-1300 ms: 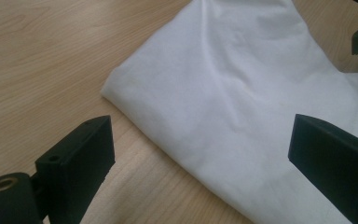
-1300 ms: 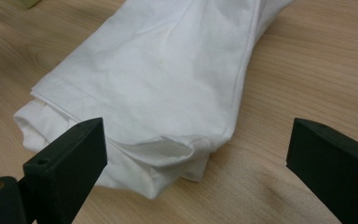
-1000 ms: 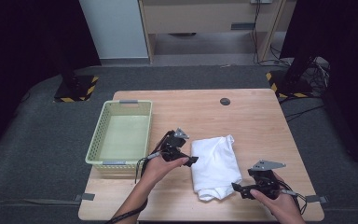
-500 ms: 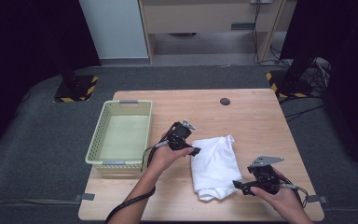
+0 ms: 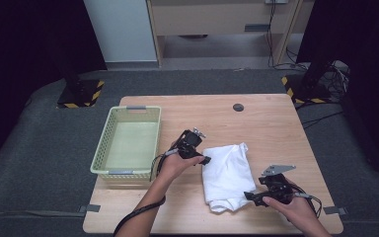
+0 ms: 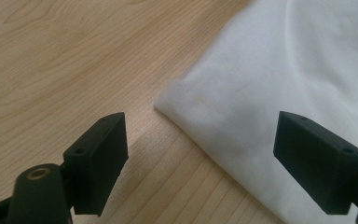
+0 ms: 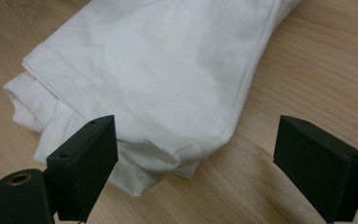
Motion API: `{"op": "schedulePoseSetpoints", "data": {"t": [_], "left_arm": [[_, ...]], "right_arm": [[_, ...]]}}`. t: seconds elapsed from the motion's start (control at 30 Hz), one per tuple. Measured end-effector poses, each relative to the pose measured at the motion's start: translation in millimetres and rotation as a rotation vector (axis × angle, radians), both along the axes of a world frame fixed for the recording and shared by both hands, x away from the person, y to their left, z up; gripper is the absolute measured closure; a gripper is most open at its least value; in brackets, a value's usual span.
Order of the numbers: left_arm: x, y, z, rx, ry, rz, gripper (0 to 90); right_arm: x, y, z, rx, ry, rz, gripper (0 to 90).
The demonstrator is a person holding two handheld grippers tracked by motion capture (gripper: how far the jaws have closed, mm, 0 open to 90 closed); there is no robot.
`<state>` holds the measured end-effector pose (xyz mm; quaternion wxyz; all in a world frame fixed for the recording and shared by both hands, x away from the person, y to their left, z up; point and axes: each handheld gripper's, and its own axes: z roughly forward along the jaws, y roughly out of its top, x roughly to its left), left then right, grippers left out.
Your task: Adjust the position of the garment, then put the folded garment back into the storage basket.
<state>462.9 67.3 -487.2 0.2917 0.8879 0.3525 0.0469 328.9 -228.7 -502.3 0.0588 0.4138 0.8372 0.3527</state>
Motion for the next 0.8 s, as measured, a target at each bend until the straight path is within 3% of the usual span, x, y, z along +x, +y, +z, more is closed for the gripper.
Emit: {"op": "schedulePoseSetpoints", "data": {"t": [0.5,0.8], "left_arm": [[2.6,-4.1,-11.5,-0.002,-0.013,0.031,27.0],[3.2,-3.5,-13.8,-0.014,-0.03,0.047,30.5]], "right_arm": [[8.7,6.4,-15.6,0.017,0.061,0.012,16.9],[8.3,11.7,-16.9,0.029,0.044,0.041,26.1]]}}
